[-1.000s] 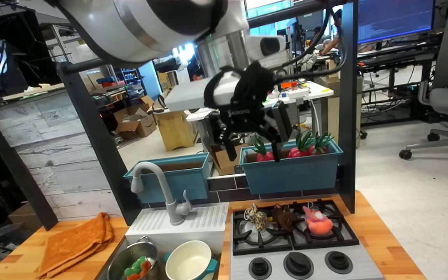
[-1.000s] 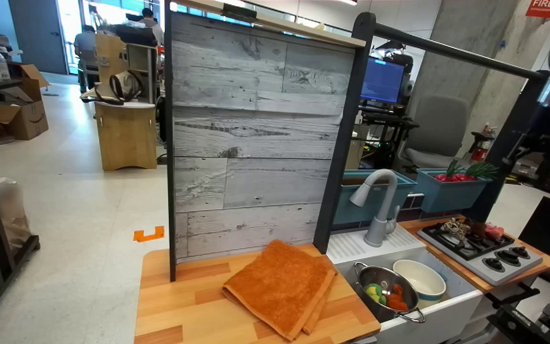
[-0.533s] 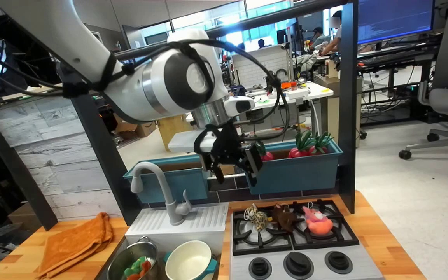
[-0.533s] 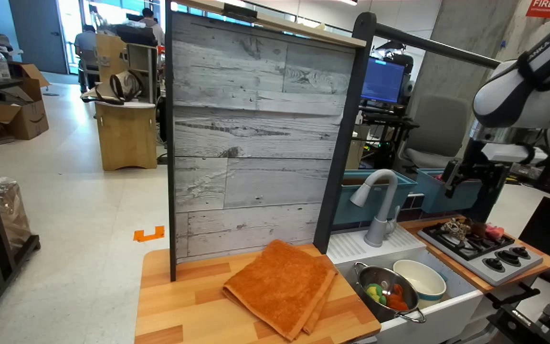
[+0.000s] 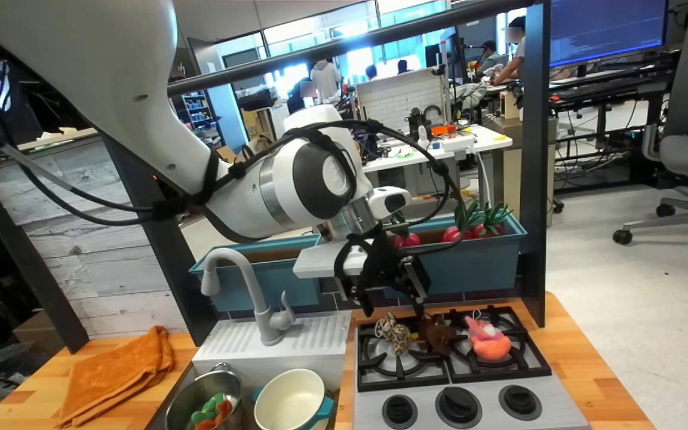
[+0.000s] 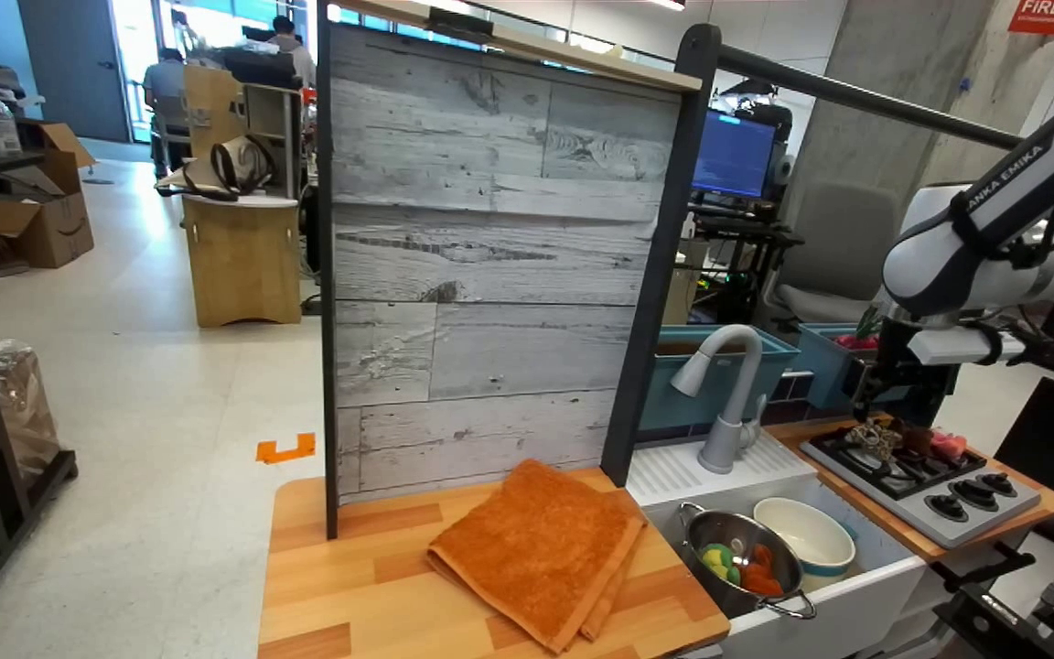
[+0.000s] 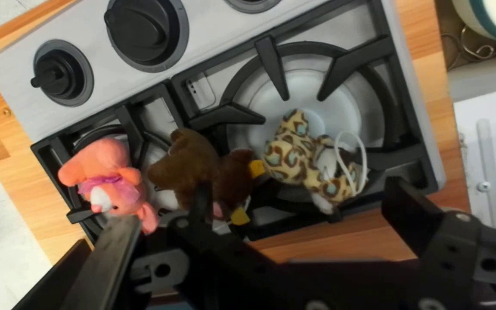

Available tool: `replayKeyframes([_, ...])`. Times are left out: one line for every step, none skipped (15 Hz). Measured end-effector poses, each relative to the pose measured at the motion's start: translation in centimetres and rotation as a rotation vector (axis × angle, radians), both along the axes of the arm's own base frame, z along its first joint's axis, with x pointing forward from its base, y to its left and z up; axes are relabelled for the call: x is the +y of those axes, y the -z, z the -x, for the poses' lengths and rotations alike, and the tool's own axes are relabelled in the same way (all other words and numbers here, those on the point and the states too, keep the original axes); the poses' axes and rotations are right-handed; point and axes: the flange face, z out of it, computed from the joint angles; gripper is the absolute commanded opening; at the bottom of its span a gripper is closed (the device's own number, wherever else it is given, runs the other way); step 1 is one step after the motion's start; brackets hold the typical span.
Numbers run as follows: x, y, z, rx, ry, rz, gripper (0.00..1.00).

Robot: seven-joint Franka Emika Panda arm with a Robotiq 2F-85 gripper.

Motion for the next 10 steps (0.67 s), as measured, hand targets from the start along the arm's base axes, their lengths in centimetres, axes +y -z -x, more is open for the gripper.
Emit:
replayKeyframes([-0.4,0.5,0.1,0.004,0.003,0.002,1.00])
replayKeyframes([-0.6,0.9,0.2,0.004,0.003,0.003,1.00])
replayKeyframes([-0.7,1.1,0.1,0.000,0.001,0.005,1.00])
replayKeyframes([-0.6,1.2,0.0,-0.012,-0.004,0.007,0.89])
replayKeyframes([-0.4,1.2,-0.2,-0.022,-0.010,0.006,0.74])
replayKeyframes([-0.2,1.1,-0.4,-0.031,-0.014,0.004,0.65])
replayKeyframes([0.1,1.1,-0.6,-0.035,-0.017,0.000,0.58])
replayKeyframes([0.4,1.0,-0.7,-0.039,-0.018,-0.005,0.50])
replayKeyframes([0.6,1.0,-0.8,-0.040,-0.014,-0.013,0.42])
replayKeyframes([0.7,1.1,-0.8,-0.039,-0.004,-0.023,0.35])
